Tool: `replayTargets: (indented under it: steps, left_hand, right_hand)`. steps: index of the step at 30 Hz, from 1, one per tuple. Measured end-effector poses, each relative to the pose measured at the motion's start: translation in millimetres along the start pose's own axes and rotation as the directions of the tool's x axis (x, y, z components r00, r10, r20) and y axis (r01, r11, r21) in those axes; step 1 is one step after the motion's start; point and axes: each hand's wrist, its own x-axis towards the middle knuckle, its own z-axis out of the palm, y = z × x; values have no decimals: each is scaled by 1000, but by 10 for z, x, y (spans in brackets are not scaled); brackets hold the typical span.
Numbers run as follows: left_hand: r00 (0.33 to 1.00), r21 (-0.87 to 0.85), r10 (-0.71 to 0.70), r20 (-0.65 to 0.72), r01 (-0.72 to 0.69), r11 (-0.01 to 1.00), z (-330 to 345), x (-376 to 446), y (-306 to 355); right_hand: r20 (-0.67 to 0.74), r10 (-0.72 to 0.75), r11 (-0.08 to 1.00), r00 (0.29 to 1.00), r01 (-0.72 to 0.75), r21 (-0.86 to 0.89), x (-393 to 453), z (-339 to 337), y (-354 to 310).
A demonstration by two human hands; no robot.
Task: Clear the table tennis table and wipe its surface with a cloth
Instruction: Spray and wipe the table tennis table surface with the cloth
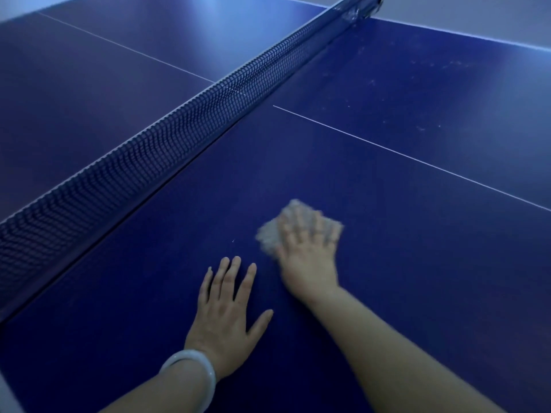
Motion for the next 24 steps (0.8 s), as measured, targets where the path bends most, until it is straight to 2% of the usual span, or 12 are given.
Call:
replayTargets:
  steps: [2,4,5,7,9,11,14,17,21,24]
  left_hand:
    - [1000,1,-2,-12,2,1000,-8,2,7]
    - [1000,-23,-2,-17,1,1000,-11,13,1]
    - [1000,-33,0,-14,0,999,-11,20,-4]
    - [1000,-41,2,-9,-3,999,-7,15,-1]
    - [1000,-48,-1,-20,0,999,-8,12,0]
    - [1000,-34,-3,-18,3,999,-1,13,-2]
    - [1000,-8,9,-11,-9,1000,36,25,-16]
    - [1000,-23,13,-3,-13,1000,60,32,-22]
    - [999,-31,35,-17,-36,999,60,22,-29]
    - [998,-57,55,-17,-56,997,37,2,-44]
  right_hand:
    - [68,-202,979,977,202,3,-54,-13,-117]
    - [90,-228,974,970,228,1,39,-89,204]
    - [85,-158,987,984,160,-14,71,-116,449]
    - [65,113,993,991,-112,-30,57,-179,1031]
    - [82,387,920,919,-390,28,-122,-269,1520]
    - [115,537,827,836,-548,122,-426,-339,1719]
    - [97,594,782,798,-602,159,-956,-271,1458]
    - [21,608,790,794,-607,91,-1386,-102,719]
    - [21,496,868,868,-496,34,-1320,63,-183]
    - [-7,463,886,886,-463,10,-1183,59,-362]
